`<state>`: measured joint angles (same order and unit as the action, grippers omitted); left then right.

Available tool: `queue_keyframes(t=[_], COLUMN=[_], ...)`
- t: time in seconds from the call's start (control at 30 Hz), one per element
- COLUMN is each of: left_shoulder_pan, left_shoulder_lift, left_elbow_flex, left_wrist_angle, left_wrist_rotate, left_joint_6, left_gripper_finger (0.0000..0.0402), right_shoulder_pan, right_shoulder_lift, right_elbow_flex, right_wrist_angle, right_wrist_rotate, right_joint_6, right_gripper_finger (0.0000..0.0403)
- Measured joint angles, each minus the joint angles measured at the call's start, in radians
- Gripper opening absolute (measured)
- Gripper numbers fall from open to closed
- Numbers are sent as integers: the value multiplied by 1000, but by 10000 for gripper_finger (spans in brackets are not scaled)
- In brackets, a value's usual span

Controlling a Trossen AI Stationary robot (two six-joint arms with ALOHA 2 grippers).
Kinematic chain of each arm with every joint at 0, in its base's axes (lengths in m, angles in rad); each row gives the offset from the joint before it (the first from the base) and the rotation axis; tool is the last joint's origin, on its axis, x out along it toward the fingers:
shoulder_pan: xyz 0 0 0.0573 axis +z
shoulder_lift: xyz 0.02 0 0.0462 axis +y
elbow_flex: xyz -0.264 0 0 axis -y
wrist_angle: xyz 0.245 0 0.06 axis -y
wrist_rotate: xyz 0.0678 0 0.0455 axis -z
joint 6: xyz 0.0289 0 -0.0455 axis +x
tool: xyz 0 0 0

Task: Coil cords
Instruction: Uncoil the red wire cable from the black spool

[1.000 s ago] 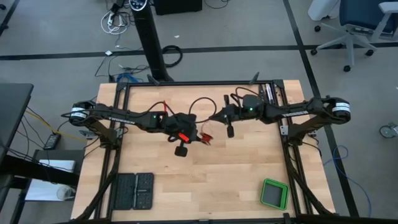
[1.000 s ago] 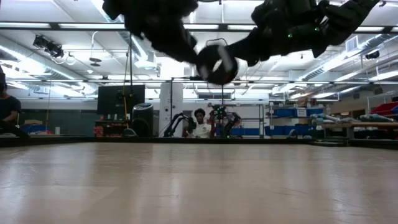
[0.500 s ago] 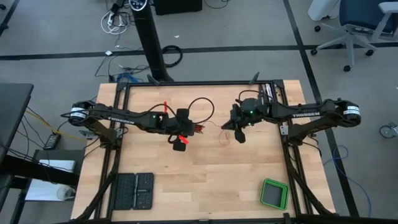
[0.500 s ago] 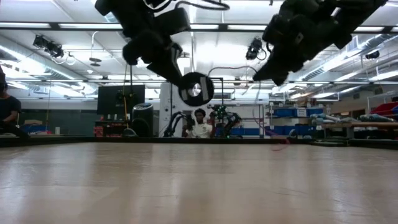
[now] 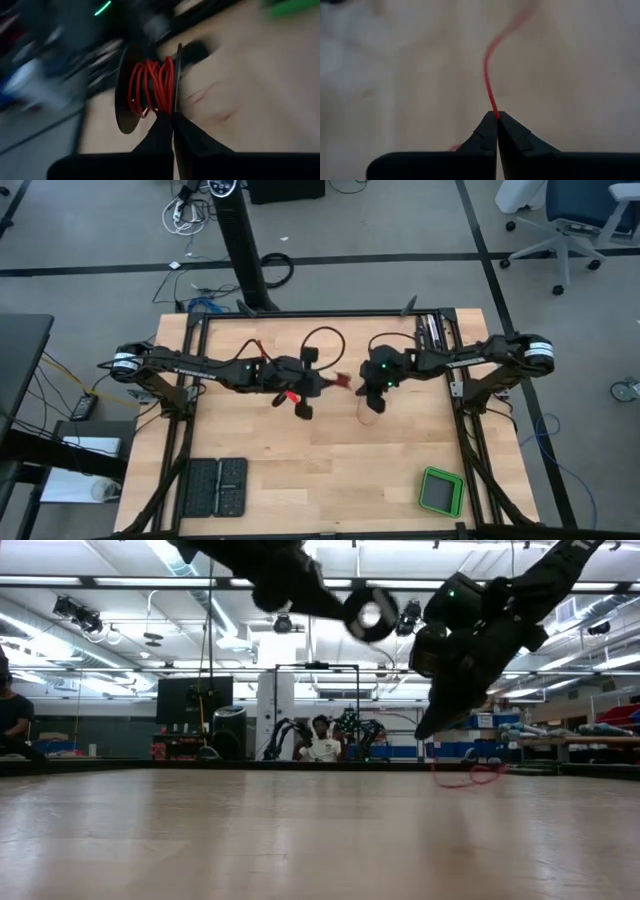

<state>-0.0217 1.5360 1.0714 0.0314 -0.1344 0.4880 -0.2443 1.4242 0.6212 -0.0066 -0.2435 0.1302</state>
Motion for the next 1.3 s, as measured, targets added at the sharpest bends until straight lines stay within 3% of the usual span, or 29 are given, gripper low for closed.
queue_keyframes(t=[0.23,0.37,0.53,0.9,1.3], left_shoulder_pan=[2,2,3,25,48], left_shoulder_lift=[2,8,10,6,5], left_elbow_flex=[0,-16,-79,-96,14], left_wrist_angle=[19,-5,-20,-299,-597], left_wrist_rotate=[319,380,386,99,1], left_joint_6=[-116,-199,-293,-358,-232], left_gripper_finger=[0,0,0,0,0], right_shoulder_pan=[-99,-142,-172,-130,-24], right_shoulder_lift=[-34,-53,-98,-285,-422], right_elbow_flex=[0,0,0,-2,1], right_wrist_angle=[274,494,623,520,-15], right_wrist_rotate=[31,29,19,-43,-40], right_joint_6=[-36,-3,37,60,71], right_gripper_finger=[1,1,1,1,1])
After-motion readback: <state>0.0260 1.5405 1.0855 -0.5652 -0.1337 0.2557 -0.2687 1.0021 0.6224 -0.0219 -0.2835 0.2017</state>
